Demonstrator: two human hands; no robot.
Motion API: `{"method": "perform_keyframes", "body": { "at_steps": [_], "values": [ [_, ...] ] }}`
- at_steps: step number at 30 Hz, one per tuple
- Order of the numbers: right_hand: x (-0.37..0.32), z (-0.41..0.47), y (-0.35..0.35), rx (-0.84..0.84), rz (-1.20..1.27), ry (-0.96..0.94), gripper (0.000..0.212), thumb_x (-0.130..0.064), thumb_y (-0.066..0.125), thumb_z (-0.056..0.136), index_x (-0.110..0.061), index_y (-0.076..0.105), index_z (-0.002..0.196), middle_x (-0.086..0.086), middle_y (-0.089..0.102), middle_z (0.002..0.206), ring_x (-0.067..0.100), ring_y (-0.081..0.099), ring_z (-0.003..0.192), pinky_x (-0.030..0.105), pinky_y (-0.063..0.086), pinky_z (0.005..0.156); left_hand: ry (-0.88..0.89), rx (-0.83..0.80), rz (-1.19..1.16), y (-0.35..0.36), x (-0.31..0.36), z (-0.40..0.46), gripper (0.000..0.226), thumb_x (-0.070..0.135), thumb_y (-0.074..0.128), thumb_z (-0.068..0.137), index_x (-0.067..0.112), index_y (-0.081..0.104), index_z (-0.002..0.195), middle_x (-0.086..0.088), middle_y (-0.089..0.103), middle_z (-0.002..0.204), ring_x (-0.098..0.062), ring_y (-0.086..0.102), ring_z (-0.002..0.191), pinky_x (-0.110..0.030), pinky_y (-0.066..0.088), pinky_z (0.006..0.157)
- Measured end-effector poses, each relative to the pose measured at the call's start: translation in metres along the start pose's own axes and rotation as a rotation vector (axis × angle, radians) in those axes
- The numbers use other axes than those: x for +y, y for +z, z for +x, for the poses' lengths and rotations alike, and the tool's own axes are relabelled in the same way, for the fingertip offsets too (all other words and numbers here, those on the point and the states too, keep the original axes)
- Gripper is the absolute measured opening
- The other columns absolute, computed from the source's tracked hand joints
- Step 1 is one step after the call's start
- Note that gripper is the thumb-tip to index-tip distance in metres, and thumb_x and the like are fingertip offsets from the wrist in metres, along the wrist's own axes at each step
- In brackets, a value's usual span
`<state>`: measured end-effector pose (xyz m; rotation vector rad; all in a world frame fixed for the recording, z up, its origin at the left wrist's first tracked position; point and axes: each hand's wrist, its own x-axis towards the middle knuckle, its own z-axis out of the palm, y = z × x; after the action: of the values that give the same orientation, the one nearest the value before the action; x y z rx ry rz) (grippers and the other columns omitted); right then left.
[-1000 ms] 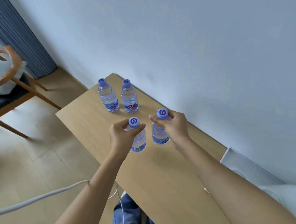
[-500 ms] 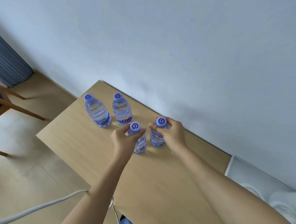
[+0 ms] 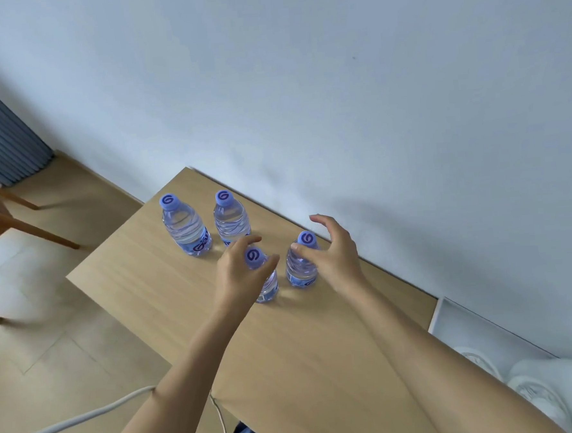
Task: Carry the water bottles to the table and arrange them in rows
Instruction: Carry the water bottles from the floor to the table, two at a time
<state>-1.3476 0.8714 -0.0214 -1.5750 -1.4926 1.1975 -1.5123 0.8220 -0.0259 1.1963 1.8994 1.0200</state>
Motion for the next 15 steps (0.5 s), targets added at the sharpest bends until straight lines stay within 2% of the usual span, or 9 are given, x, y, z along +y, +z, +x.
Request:
{"method": "perform_keyframes", "body": {
  "at_steps": [2, 4, 9, 11, 13, 15],
  "values": [
    [-0.007, -0.008, -0.009, -0.001, -0.034, -0.047, 0.057, -0.027, 0.081, 0.081, -0.028, 0.054, 0.131, -0.019, 0.046, 0.130, -0.007, 0.034, 0.119, -0.008, 0.024, 0.083, 0.052, 0.008, -0.006, -0.003, 0.013, -0.006, 0.035, 0.028, 0.078, 0.081, 0.023, 0.066, 0.113, 0.010, 0.065, 0.113, -0.008, 0.058, 0.109, -0.019, 0.042, 0.089],
    [-0.016, -0.019, -0.019, 0.014, -0.064, -0.083, 0.057, -0.027, 0.081, 0.081, -0.026, 0.055, 0.133, -0.021, 0.047, 0.129, -0.006, 0.035, 0.121, -0.008, 0.023, 0.084, 0.099, 0.013, -0.011, -0.006, 0.027, -0.012, 0.029, 0.028, 0.076, 0.083, 0.025, 0.067, 0.110, 0.014, 0.065, 0.108, -0.006, 0.058, 0.106, -0.012, 0.039, 0.083],
    [-0.039, -0.060, -0.053, 0.134, -0.072, -0.141, 0.051, -0.026, 0.076, 0.085, -0.022, 0.056, 0.132, -0.013, 0.055, 0.136, 0.006, 0.044, 0.130, 0.015, 0.031, 0.100, 0.239, -0.088, -0.073, -0.013, 0.069, -0.035, 0.027, 0.030, 0.072, 0.085, 0.027, 0.065, 0.111, 0.019, 0.064, 0.110, 0.005, 0.055, 0.105, 0.001, 0.035, 0.076],
    [-0.046, -0.083, -0.069, 0.196, -0.050, -0.129, 0.049, -0.025, 0.075, 0.087, -0.022, 0.056, 0.132, -0.013, 0.056, 0.136, 0.005, 0.046, 0.130, 0.017, 0.032, 0.099, 0.283, -0.156, -0.107, -0.016, 0.084, -0.049, 0.024, 0.028, 0.072, 0.087, 0.028, 0.065, 0.110, 0.018, 0.064, 0.112, 0.004, 0.054, 0.110, -0.001, 0.036, 0.080],
    [-0.053, -0.111, -0.084, 0.268, -0.022, -0.119, 0.047, -0.023, 0.074, 0.088, -0.022, 0.057, 0.131, -0.013, 0.057, 0.133, 0.005, 0.048, 0.127, 0.018, 0.034, 0.097, 0.320, -0.232, -0.146, -0.020, 0.096, -0.063, 0.024, 0.028, 0.072, 0.086, 0.027, 0.067, 0.110, 0.018, 0.065, 0.113, 0.003, 0.053, 0.115, -0.010, 0.036, 0.087],
    [-0.060, -0.142, -0.094, 0.344, -0.005, -0.111, 0.046, -0.023, 0.074, 0.088, -0.022, 0.057, 0.130, -0.012, 0.059, 0.131, 0.005, 0.051, 0.124, 0.020, 0.037, 0.096, 0.376, -0.298, -0.159, -0.027, 0.106, -0.078, 0.023, 0.027, 0.072, 0.086, 0.028, 0.068, 0.108, 0.022, 0.066, 0.105, 0.006, 0.054, 0.113, -0.018, 0.039, 0.091]
  ]
}}
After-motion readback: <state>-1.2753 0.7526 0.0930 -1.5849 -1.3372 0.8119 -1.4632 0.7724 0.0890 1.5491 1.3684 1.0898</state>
